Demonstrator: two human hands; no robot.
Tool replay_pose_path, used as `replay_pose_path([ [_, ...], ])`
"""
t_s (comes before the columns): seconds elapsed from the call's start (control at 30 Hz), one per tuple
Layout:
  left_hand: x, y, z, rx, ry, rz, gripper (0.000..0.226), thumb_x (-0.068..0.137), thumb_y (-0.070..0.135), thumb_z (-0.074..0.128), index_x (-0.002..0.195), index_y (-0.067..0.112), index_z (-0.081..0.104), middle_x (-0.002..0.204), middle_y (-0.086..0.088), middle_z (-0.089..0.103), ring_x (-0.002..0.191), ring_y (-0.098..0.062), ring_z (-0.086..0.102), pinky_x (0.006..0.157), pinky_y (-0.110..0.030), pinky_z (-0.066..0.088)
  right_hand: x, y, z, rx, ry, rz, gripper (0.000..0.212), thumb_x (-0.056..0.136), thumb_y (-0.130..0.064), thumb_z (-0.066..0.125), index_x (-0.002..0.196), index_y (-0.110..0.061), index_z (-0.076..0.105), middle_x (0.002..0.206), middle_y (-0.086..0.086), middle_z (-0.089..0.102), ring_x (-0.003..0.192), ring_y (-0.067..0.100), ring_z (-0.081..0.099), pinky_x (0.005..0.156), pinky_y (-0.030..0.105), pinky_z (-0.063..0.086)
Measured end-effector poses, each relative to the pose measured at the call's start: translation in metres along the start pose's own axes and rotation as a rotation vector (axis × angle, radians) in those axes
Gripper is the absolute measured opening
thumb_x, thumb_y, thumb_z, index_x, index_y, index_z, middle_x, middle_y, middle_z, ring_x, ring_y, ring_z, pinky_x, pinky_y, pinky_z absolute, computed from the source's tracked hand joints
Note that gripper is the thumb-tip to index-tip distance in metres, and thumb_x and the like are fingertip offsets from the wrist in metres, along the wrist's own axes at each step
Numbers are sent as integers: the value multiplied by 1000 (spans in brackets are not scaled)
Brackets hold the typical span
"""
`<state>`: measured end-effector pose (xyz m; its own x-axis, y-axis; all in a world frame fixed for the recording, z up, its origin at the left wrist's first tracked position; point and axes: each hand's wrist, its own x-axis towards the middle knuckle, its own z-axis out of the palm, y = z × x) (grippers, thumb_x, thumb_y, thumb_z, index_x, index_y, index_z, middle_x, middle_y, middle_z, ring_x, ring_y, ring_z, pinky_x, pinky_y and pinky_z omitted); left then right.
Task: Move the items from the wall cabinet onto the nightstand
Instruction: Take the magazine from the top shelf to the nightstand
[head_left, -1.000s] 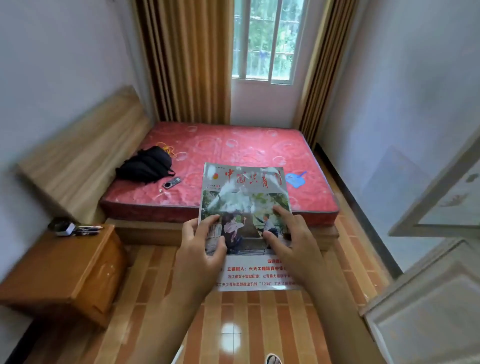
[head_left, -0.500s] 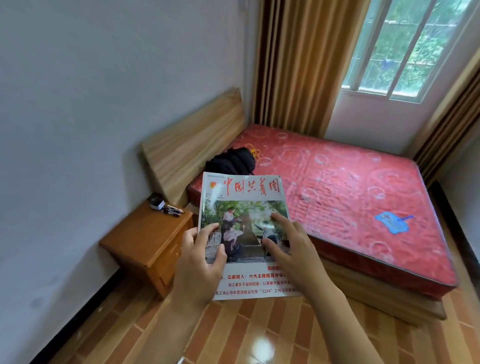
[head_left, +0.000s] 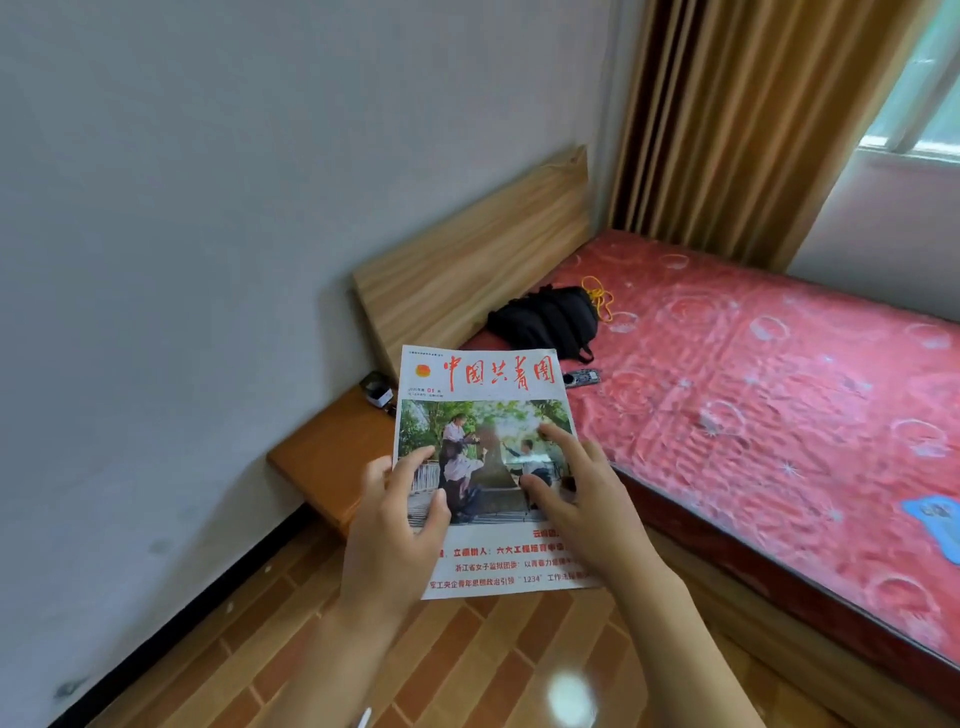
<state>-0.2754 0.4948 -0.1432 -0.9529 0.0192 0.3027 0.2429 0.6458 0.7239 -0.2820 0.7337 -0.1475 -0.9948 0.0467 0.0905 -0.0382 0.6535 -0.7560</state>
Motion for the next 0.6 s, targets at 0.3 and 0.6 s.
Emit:
replay_pose_path([
  [0.3,31,-50,-25,68,112,-170,41,100,42,55,140,39,48,124,7,40,97,-13,68,51,-24,59,83,-27,55,11,-176,-127,64,97,-59,59,152,-52,28,112,-19,44,82,3,63,64,25,56],
  [0.6,95,-136,-51,24,188,-269,42,100,38,57,141,35,49,125,10,39,101,-9,66,51,-22,58,180,-69,136,-35,-297,-176,63,96,-62,58,150,-55,27,111,-20,43,81,6,66,65,33,61],
])
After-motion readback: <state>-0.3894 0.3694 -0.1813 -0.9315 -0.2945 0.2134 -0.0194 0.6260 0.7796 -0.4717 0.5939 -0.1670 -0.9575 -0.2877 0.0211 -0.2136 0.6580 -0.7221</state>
